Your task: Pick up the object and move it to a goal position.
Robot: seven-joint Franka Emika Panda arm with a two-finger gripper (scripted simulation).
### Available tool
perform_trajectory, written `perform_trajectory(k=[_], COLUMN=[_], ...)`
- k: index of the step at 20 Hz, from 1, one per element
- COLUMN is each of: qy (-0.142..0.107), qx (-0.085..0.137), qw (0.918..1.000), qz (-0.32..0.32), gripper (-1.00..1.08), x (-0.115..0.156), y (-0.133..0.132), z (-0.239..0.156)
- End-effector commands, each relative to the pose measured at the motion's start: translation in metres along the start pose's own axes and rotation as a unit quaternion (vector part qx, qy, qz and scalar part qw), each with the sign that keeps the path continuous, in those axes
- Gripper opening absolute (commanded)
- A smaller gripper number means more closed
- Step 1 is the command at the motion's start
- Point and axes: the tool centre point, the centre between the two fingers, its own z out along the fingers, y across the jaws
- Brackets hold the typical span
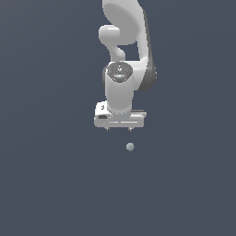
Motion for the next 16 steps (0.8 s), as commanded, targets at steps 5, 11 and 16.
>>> perform_trajectory(k=[5,11,16], qy=[0.003,0.006,0.008], qx=[0.001,0.001,0.001], qw=[0.9989,0.9955,0.9929], qz=[0.047,0.094,0.119], gripper=[1.00,1.00,1.00], x=[0.011,0.020,0.024], y=[-0.021,-0.042,-0.053], z=[0.029,0.058,0.073])
